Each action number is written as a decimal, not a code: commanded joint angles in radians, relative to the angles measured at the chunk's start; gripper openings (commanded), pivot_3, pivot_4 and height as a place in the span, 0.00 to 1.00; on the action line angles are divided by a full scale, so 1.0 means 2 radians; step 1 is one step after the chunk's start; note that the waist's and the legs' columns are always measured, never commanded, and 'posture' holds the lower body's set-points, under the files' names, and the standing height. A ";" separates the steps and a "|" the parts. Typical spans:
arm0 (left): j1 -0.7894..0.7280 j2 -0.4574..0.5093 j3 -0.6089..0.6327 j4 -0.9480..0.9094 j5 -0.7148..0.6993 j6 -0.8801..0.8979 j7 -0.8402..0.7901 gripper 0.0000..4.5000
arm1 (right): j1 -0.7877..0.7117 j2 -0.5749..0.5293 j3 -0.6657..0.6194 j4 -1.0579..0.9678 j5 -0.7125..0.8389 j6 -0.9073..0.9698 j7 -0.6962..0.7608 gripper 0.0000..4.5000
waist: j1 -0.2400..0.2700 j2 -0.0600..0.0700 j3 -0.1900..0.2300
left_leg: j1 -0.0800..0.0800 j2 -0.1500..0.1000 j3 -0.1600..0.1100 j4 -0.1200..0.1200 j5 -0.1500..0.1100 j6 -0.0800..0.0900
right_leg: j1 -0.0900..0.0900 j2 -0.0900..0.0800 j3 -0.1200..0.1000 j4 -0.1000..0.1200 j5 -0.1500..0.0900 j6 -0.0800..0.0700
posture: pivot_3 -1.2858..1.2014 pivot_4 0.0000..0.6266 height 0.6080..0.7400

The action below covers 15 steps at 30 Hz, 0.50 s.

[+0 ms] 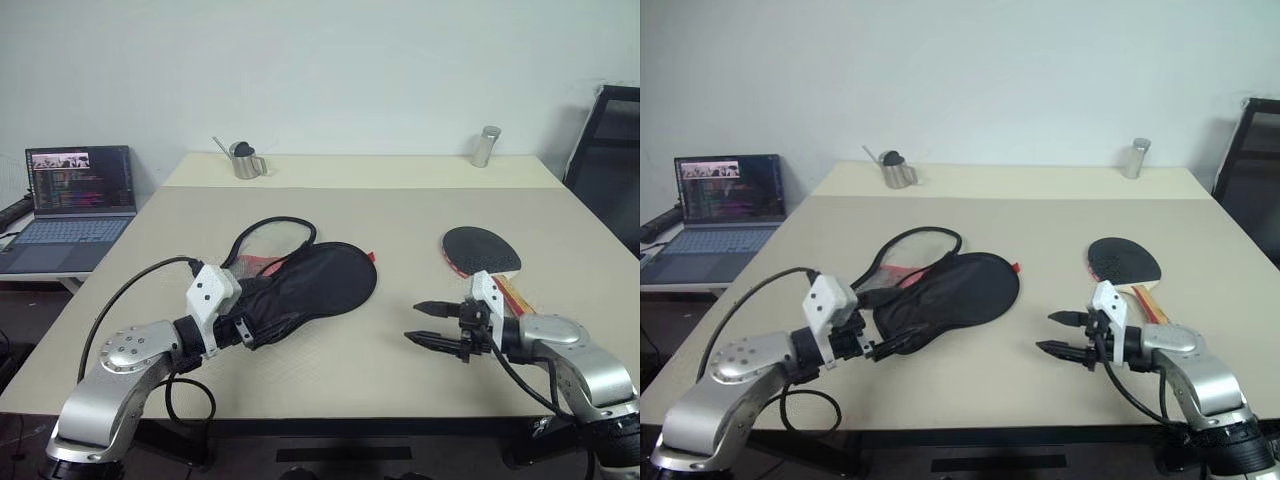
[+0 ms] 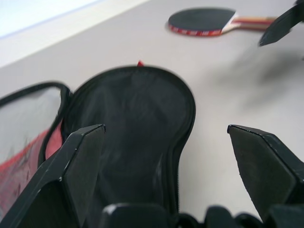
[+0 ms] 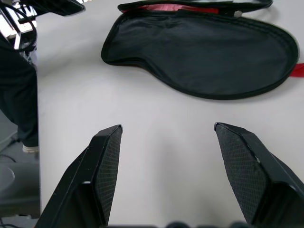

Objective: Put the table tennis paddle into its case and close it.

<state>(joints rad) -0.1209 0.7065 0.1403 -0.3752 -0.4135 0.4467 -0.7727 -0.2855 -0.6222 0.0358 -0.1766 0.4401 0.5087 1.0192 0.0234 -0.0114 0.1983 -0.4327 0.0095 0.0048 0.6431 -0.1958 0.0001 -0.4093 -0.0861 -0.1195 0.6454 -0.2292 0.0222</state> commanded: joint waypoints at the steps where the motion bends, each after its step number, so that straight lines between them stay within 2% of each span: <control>1: 0.002 -0.003 0.004 0.004 0.011 -0.017 0.007 1.00 | -0.005 0.000 0.008 -0.016 -0.001 0.001 -0.004 0.75 | 0.000 0.000 0.000 | 0.000 0.000 0.000 0.000 0.000 0.000 | 0.000 0.000 0.000 0.000 0.000 0.000 | 0.52 0.24 1.00; 6: 0.012 -0.018 0.022 0.008 -0.008 -0.024 0.006 1.00 | -0.012 0.006 0.000 -0.041 0.018 0.022 -0.024 0.75 | 0.001 0.000 0.000 | 0.000 0.000 0.000 0.000 0.000 0.000 | 0.000 0.000 0.000 0.000 0.000 0.000 | 0.52 0.24 1.00; 15: 0.028 -0.013 0.046 0.032 -0.013 -0.053 -0.014 1.00 | -0.015 0.001 -0.004 -0.086 0.039 0.052 -0.043 0.75 | 0.001 0.000 0.000 | 0.000 0.000 0.000 0.000 0.000 -0.001 | 0.000 0.000 0.000 0.000 0.000 0.000 | 0.52 0.24 1.00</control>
<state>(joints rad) -0.0687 0.6715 0.2020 -0.2938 -0.4230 0.3624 -0.7935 -0.2973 -0.6194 0.0409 -0.3129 0.4955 0.6163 0.9356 0.0246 -0.0115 0.1983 -0.4329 0.0103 0.0046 0.6431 -0.1965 -0.0011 -0.4099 -0.0862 -0.1189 0.6449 -0.2296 0.0213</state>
